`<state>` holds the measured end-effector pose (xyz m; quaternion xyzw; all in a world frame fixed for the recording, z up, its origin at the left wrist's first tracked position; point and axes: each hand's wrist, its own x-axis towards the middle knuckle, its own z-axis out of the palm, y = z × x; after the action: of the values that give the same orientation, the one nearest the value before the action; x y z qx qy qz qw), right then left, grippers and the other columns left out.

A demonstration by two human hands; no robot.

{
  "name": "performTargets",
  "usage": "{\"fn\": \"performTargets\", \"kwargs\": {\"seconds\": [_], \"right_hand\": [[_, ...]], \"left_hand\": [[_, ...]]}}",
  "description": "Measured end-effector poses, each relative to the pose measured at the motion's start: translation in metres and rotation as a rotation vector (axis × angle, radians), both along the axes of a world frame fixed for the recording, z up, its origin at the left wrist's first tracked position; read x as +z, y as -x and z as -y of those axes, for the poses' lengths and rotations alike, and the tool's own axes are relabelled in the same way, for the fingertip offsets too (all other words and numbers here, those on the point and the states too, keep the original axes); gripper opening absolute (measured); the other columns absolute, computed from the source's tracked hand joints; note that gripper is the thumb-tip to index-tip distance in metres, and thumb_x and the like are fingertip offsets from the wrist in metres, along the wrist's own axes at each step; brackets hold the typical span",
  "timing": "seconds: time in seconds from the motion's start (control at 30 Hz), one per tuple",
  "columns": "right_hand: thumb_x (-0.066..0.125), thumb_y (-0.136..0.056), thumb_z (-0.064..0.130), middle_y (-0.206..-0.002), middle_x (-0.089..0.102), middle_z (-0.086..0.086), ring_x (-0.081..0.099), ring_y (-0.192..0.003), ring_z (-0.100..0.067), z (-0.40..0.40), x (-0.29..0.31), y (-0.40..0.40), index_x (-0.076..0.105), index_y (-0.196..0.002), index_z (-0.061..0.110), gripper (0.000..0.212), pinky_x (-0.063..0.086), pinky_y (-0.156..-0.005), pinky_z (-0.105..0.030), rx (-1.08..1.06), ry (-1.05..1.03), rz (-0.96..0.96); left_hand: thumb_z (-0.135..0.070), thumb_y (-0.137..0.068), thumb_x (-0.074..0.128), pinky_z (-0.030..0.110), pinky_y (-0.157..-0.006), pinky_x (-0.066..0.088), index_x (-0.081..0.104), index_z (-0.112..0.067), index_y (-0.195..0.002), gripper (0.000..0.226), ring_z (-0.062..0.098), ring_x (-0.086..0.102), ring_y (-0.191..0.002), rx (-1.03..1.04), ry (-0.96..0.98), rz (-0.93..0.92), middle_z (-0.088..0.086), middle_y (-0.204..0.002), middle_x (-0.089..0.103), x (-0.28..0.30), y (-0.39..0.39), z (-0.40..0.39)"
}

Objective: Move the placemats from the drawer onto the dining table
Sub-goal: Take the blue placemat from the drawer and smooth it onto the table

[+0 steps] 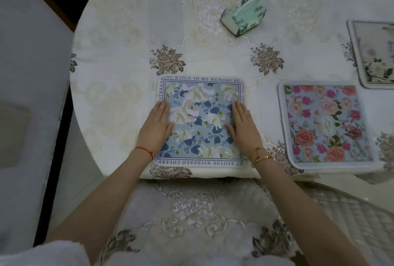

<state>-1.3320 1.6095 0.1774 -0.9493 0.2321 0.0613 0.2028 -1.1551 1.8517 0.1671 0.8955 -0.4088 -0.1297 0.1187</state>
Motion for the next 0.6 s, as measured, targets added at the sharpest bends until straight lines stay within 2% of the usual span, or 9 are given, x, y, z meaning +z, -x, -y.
{"fn": "performTargets", "kwargs": {"seconds": [0.1,0.27,0.37,0.5,0.6], "right_hand": [[0.038,-0.1,0.039,-0.16,0.002,-0.003,-0.004,-0.146,-0.013,-0.018,0.002,0.028,0.006,-0.152,0.011,0.068,0.0,-0.12,-0.03,0.014,-0.025,-0.024],[0.039,-0.099,0.042,-0.158,-0.008,0.003,-0.01,-0.146,-0.012,-0.04,0.01,0.071,0.001,-0.152,0.014,0.07,-0.001,-0.12,-0.028,0.065,-0.056,-0.053],[0.04,-0.1,0.04,-0.155,-0.011,0.007,-0.01,-0.144,-0.009,-0.05,0.017,0.087,0.0,-0.151,0.014,0.071,-0.001,-0.119,-0.026,0.063,-0.092,-0.072],[0.044,-0.1,0.03,-0.16,0.009,-0.003,0.005,-0.147,-0.017,-0.058,0.026,0.106,0.015,-0.151,0.009,0.062,0.002,-0.118,-0.025,0.086,-0.055,-0.065],[0.05,-0.097,0.023,-0.151,0.034,-0.008,0.026,-0.141,-0.023,-0.064,0.041,0.117,0.032,-0.145,0.009,0.053,0.017,-0.119,-0.031,0.033,-0.04,0.003]], "left_hand": [[-0.033,-0.099,0.042,0.034,-0.12,0.013,0.012,-0.006,-0.15,0.065,0.021,0.007,-0.147,-0.021,-0.001,-0.015,0.008,-0.159,0.009,0.004,0.028,-0.02],[-0.036,-0.097,0.046,0.028,-0.119,0.009,0.011,-0.009,-0.15,0.069,0.016,0.004,-0.147,-0.034,-0.023,-0.052,0.004,-0.159,0.006,0.009,0.069,-0.05],[-0.032,-0.095,0.052,0.031,-0.119,0.013,0.015,-0.007,-0.15,0.07,0.018,0.01,-0.146,-0.027,-0.029,-0.074,0.006,-0.158,0.01,0.016,0.088,-0.061],[-0.028,-0.089,0.063,0.037,-0.114,0.023,0.034,-0.002,-0.143,0.067,0.031,0.035,-0.138,0.008,0.002,-0.076,0.017,-0.149,0.036,0.03,0.105,-0.07],[-0.021,-0.084,0.069,0.039,-0.108,0.037,0.046,-0.002,-0.136,0.06,0.033,0.047,-0.127,0.035,0.06,-0.078,0.018,-0.139,0.049,0.05,0.112,-0.072]]}}
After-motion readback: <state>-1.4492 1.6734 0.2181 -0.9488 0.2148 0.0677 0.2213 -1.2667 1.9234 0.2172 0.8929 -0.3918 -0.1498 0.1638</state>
